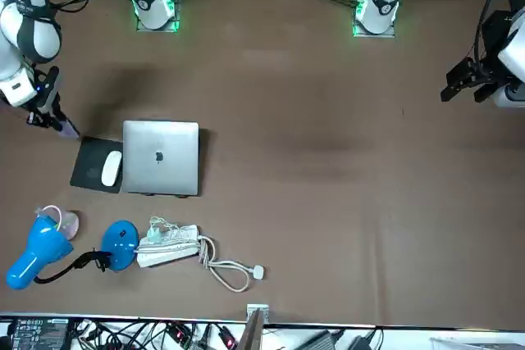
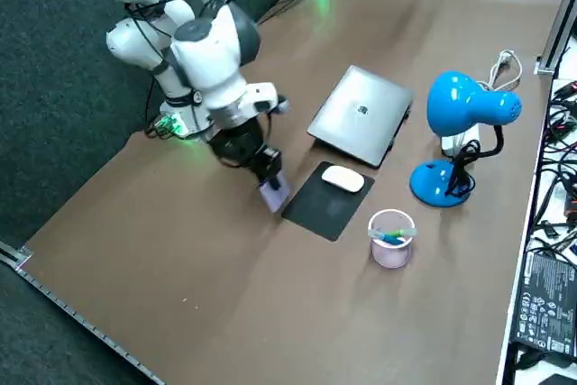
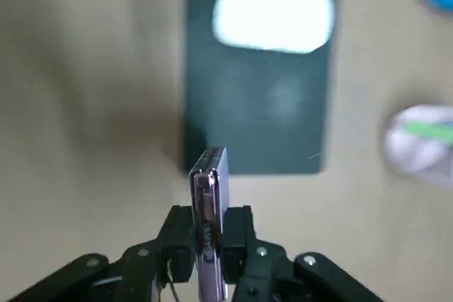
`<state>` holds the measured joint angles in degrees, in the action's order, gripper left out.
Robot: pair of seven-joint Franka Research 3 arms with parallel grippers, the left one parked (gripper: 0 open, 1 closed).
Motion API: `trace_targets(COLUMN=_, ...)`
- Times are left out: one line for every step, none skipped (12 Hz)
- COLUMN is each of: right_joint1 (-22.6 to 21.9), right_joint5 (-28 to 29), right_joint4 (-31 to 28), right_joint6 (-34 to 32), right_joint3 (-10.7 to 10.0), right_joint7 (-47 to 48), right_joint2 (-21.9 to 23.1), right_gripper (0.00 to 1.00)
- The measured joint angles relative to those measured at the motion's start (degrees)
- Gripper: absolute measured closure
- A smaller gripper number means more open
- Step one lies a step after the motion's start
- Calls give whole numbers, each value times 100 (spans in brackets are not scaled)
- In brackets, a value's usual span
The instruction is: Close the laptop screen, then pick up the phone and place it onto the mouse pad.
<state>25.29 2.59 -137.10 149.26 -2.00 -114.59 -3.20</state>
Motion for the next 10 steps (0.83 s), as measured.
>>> trace_targets(right_joint1=-204, right_joint5=143, right_joint4=173, right_joint6=-29, right_joint3=12, right_joint7=151, right_joint2=-2, right_gripper=78)
trace_targets(right_joint1=-384, right_joint5=291, right_joint4=318, right_joint6=-52, right_joint3=25, right_joint7=295, right_joint2=-16, right_gripper=78)
trace_targets(right_joint1=-644, right_joint5=617, right_joint4=546, right_joint6=-68, right_joint3=40, right_joint7=478, right_joint2=-118, right_gripper=78)
trace_targets(right_joint1=-720, right_joint5=798, right_joint4=656, right_joint6=-68, right_joint3=41, right_joint7=492, right_joint2=-225, right_gripper=78)
trace_targets(right_joint1=-765, right_joint5=976, right_joint4=780, right_joint6=-61, right_joint3=41, right_joint7=493, right_joint2=-379, right_gripper=78)
trace_targets(right_joint1=-783, right_joint5=1119, right_joint4=910, right_joint6=-19, right_joint3=41, right_joint7=493, right_joint2=-563, right_gripper=78)
trace_targets(right_joint1=-783, right_joint5=1212, right_joint4=1033, right_joint6=70, right_joint3=38, right_joint7=493, right_joint2=-764, right_gripper=78)
trace_targets(right_joint1=-782, right_joint5=1264, right_joint4=1125, right_joint6=212, right_joint3=28, right_joint7=496, right_joint2=-959, right_gripper=78)
trace_targets(right_joint1=-781, right_joint5=1308, right_joint4=1188, right_joint6=355, right_joint3=20, right_joint7=505, right_joint2=-1130, right_gripper=78)
trace_targets(right_joint1=-780, right_joint5=1337, right_joint4=1232, right_joint6=457, right_joint3=15, right_joint7=521, right_joint2=-1264, right_gripper=78)
